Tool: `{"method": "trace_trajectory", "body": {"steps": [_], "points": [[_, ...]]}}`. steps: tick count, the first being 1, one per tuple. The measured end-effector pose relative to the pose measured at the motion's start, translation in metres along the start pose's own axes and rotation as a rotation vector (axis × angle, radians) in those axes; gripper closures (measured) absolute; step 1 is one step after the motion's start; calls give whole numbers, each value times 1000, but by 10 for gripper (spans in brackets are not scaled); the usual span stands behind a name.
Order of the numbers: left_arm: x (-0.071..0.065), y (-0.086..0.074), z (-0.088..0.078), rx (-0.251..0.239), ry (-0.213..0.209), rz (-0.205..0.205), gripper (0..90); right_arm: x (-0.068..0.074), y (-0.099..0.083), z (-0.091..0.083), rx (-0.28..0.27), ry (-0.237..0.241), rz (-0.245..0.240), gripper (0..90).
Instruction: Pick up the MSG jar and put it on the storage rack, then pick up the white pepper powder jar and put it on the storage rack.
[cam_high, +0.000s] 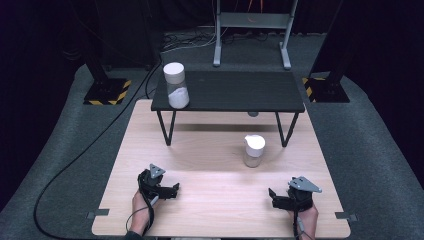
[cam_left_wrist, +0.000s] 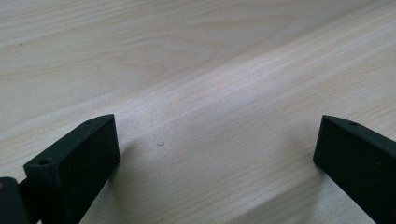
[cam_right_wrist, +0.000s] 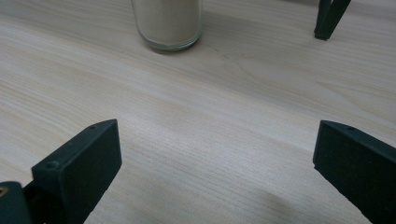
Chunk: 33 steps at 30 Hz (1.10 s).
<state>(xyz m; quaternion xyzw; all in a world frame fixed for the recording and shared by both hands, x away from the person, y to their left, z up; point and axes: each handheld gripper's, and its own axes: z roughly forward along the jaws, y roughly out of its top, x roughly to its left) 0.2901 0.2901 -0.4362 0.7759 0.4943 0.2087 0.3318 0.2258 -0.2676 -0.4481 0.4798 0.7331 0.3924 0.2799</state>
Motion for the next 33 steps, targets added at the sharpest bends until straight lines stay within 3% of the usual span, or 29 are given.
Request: {"method": "trace_trajectory", "body": {"steps": [33], "points": [[0, 0, 0, -1, 1, 0, 2, 4, 4, 2, 22, -19, -13, 1]]}}
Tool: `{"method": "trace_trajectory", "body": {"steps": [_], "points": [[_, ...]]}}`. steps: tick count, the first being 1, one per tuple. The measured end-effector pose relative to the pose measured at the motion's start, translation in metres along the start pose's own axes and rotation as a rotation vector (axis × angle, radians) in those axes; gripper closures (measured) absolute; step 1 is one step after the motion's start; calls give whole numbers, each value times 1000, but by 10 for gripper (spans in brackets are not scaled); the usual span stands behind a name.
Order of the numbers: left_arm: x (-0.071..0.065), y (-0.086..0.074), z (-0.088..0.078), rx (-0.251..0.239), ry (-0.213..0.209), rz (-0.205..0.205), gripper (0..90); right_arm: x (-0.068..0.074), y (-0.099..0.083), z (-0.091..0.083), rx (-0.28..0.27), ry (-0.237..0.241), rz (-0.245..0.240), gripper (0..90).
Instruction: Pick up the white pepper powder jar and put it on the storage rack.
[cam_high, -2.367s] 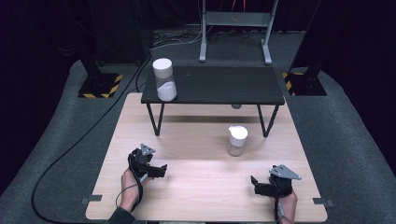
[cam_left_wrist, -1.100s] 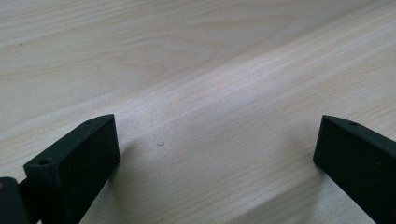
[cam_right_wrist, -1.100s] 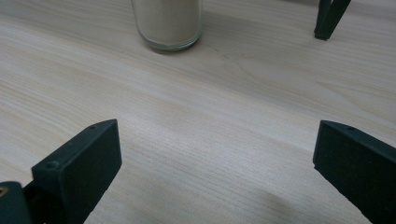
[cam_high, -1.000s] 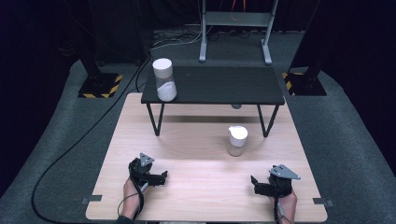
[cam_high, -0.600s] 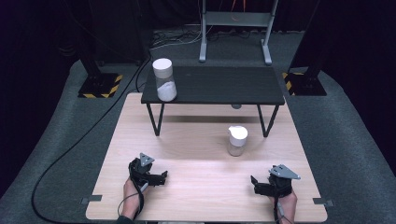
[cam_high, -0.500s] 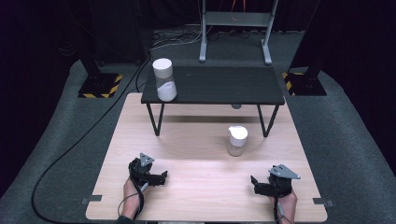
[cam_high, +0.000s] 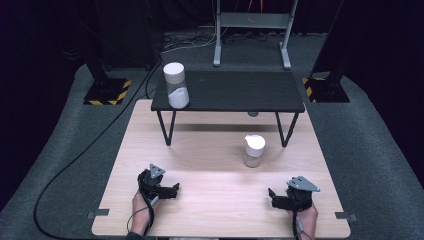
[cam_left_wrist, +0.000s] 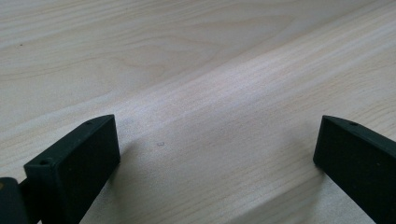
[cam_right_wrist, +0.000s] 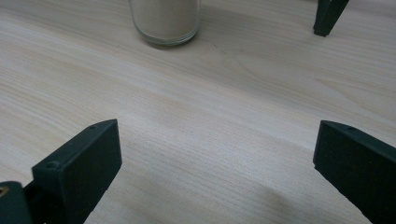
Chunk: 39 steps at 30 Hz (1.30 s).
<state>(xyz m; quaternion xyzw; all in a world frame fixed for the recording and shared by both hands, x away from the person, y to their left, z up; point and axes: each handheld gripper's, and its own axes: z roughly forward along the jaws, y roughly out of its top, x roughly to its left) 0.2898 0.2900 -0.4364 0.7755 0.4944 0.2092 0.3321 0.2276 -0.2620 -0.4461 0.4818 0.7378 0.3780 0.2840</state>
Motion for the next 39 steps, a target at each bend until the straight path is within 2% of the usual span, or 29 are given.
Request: {"method": "trace_trajectory", "body": {"steps": [8, 11, 14, 18, 21, 29, 34, 39], "points": [[0, 0, 0, 0, 2, -3, 3, 9, 8, 4, 48, -38, -19, 0], [0, 0, 0, 0, 2, -3, 3, 17, 11, 6, 62, -70, -31, 0], [0, 0, 0, 0, 2, -3, 3, 16, 19, 6, 68, -62, -16, 0], [0, 0, 0, 0, 2, -3, 3, 11, 36, 5, 28, -32, 13, 0], [0, 0, 0, 0, 2, -3, 3, 9, 54, 8, 23, -11, 24, 0], [0, 0, 0, 0, 2, -3, 3, 15, 97, 33, 42, 19, -14, 0], [0, 0, 0, 0, 2, -3, 3, 20, 112, 52, 53, 34, -30, 0], [0, 0, 0, 0, 2, -3, 3, 21, 119, 72, 72, 46, -27, 0]]}}
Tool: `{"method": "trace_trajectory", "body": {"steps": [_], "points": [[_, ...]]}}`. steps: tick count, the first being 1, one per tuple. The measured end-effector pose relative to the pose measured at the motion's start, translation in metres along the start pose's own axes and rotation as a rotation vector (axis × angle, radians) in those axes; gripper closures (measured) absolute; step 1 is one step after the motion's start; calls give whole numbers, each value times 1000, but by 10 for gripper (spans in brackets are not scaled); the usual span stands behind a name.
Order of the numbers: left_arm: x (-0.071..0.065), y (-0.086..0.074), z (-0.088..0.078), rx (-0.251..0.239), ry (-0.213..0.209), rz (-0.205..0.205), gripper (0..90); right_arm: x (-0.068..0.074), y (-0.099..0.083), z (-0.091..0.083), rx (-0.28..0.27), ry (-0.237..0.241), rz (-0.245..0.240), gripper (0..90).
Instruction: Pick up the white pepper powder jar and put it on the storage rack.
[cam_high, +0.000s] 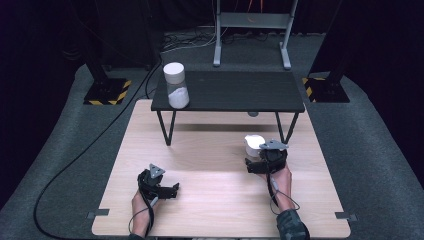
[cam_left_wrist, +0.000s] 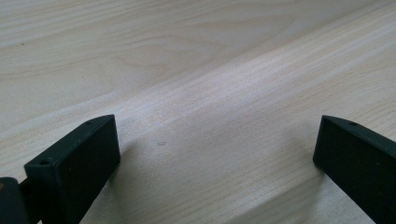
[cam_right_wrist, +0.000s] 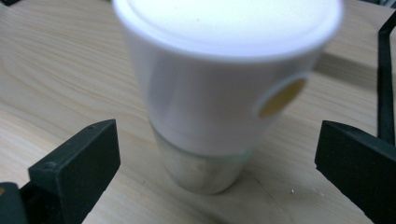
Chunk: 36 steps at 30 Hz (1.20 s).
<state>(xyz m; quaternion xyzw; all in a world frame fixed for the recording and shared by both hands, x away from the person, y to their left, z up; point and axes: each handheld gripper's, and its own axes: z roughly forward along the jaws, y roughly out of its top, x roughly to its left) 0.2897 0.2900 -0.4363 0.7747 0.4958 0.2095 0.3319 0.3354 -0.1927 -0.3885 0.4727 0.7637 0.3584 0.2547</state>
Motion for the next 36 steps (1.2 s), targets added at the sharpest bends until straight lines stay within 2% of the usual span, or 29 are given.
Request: {"method": "trace_trajectory", "body": {"steps": [5, 11, 14, 17, 24, 26, 36], "points": [[0, 0, 0, 0, 0, 0, 3, -2, 1, 13, -5, 19, 2, 0], [-1, 0, 0, -2, 5, 5, 8, 0, 1, 23, -4, 31, -22, 0], [-1, 0, 0, -2, 3, 3, 7, 0, 0, 27, -8, 26, -19, 0], [-1, -1, 0, -3, 3, 0, 7, 5, -1, 30, -4, -16, -12, 2], [-1, 0, 0, -3, 3, 0, 7, -5, -15, 33, -31, 35, 24, 249], [-1, 0, 0, -2, 3, 2, 8, -6, -16, 33, -35, 42, 24, 282], [-1, 0, 0, -3, 3, 0, 8, -5, -23, 33, -63, 35, 5, 301]]}}
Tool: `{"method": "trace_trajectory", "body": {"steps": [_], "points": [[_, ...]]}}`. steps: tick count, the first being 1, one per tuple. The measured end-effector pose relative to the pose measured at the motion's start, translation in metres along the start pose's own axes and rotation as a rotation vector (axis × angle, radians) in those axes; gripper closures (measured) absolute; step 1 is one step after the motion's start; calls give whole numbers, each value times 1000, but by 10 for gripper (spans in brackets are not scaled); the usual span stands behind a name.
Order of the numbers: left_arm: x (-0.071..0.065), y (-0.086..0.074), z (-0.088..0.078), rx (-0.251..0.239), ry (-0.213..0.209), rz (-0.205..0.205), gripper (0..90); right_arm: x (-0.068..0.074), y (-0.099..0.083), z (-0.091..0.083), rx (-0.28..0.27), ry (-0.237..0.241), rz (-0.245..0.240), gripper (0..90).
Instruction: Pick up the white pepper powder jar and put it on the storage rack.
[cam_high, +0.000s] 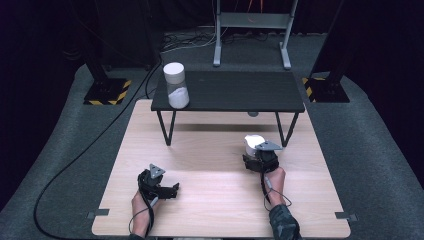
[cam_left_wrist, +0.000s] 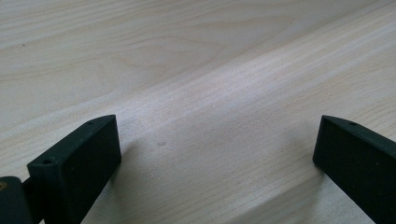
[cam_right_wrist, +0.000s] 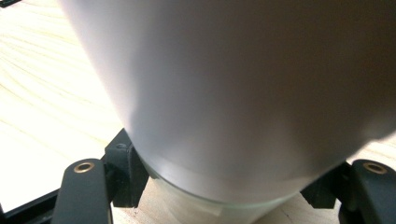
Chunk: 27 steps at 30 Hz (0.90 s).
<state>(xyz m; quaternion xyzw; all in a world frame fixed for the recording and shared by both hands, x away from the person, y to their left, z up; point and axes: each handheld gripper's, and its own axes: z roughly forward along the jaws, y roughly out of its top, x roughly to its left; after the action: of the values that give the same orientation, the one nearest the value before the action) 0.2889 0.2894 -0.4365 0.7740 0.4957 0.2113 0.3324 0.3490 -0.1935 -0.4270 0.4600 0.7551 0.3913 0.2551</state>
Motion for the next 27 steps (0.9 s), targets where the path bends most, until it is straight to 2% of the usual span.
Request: {"method": "trace_trajectory", "body": {"steps": [14, 27], "points": [[0, 0, 0, -1, 0, -1, 8, -2, -3, -3, -11, 20, 11, 303], [0, 0, 0, 1, 0, 1, 8, -8, -1, -16, -31, 16, 18, 303]]}}
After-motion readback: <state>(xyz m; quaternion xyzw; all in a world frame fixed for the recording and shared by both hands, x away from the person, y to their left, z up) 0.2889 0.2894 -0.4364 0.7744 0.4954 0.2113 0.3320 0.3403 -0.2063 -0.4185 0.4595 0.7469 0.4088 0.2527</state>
